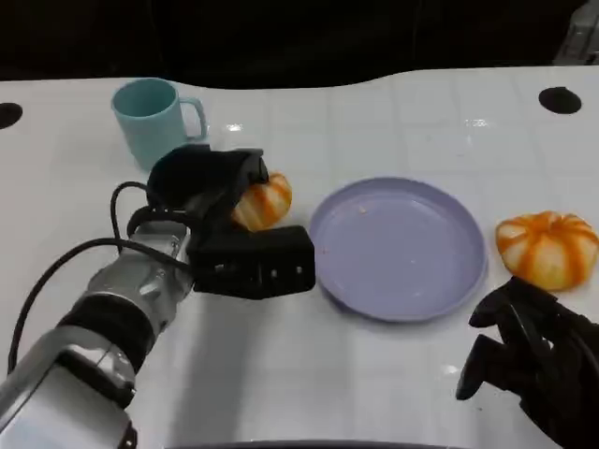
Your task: Grasp the bread from the table and place it into the plate.
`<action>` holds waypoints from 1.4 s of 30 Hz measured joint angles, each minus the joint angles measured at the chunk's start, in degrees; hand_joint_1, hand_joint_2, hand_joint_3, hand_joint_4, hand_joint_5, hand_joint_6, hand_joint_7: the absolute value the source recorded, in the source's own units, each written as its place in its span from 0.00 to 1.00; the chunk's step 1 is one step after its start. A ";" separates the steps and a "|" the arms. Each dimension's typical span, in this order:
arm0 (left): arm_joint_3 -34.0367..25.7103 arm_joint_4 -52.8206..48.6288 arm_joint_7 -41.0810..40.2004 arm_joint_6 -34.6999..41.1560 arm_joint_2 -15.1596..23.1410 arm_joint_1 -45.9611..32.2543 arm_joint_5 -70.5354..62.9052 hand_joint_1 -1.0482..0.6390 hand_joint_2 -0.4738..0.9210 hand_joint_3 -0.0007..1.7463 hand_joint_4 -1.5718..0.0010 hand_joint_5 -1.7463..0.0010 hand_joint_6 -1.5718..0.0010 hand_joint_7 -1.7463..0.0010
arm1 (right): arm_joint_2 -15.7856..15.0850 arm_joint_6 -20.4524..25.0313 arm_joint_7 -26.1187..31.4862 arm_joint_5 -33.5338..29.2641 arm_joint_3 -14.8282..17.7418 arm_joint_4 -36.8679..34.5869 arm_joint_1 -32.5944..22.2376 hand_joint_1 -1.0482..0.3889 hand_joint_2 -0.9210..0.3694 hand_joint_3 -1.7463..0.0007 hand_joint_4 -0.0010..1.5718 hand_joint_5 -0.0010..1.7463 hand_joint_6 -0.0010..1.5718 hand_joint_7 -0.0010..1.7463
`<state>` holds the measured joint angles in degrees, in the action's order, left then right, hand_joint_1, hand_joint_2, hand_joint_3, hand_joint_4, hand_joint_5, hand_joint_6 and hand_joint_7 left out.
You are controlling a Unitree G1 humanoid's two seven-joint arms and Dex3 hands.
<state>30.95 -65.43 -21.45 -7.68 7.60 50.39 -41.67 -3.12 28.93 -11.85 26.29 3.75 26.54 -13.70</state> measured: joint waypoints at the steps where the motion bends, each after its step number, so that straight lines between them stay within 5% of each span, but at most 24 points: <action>1: -0.01 0.05 0.01 0.00 0.00 0.00 0.00 0.49 1.00 0.16 0.46 0.00 0.57 0.24 | -0.01 0.00 0.01 -0.01 -0.01 -0.01 0.01 0.41 0.00 0.79 0.42 1.00 0.32 0.93; 22: -0.05 0.63 0.05 0.00 0.00 0.00 0.00 0.49 1.00 0.16 0.46 0.00 0.58 0.22 | -0.07 0.00 0.05 -0.02 -0.02 -0.03 0.01 0.41 0.00 0.79 0.42 1.00 0.32 0.93; 24: -0.11 0.94 0.04 -0.05 -0.03 0.00 0.00 0.49 0.96 0.12 0.44 0.00 0.52 0.39 | -0.09 0.00 0.04 -0.01 -0.01 -0.04 0.01 0.41 0.00 0.79 0.42 1.00 0.32 0.93; 26: -0.64 2.82 -0.21 -0.82 -0.40 0.20 0.09 0.49 0.96 0.11 0.43 0.00 0.51 0.43 | -0.16 0.02 0.02 -0.01 -0.04 -0.11 0.02 0.41 0.00 0.78 0.42 1.00 0.32 0.93; 27: -0.94 3.83 -0.59 -1.28 -0.73 0.50 0.14 0.49 0.96 0.13 0.42 0.00 0.50 0.37 | -0.17 0.02 0.00 -0.01 -0.08 -0.11 0.07 0.41 0.00 0.79 0.42 1.00 0.31 0.93; 28: -1.07 4.35 -0.85 -1.90 -1.29 1.24 0.18 0.49 0.96 0.14 0.42 0.00 0.50 0.34 | -0.17 0.02 -0.01 -0.01 -0.10 -0.12 0.08 0.41 0.00 0.79 0.42 1.00 0.31 0.93; 30: -0.78 4.67 -0.46 -3.06 -3.46 3.48 0.16 0.48 0.91 0.25 0.40 0.00 0.45 0.59 | -0.19 0.01 0.08 -0.18 -0.24 -0.07 -0.03 0.42 0.00 0.77 0.41 1.00 0.31 0.93; 33: 1.46 2.50 2.34 -3.48 -10.53 8.04 -0.31 0.46 0.90 0.31 0.40 0.00 0.43 0.70 | -0.27 0.01 0.54 -1.15 -1.66 0.22 -0.23 0.42 0.00 0.77 0.40 1.00 0.30 0.93; 37: 3.50 1.47 2.60 -6.36 -16.16 9.31 -0.79 0.46 0.92 0.31 0.40 0.00 0.42 0.72 | -0.21 0.00 0.66 -1.42 -2.36 0.32 -0.35 0.43 0.00 0.76 0.40 1.00 0.30 0.93; 42: 3.71 0.31 2.65 -5.67 -16.10 9.68 -1.00 0.47 0.95 0.26 0.41 0.00 0.41 0.67 | -0.23 -0.20 0.71 -1.55 -2.35 0.29 -0.63 0.42 0.00 0.76 0.40 1.00 0.30 0.94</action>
<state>34.67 -65.12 -18.80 -13.35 -8.50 60.07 -42.67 -3.35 28.73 -11.14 24.74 1.39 26.83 -14.33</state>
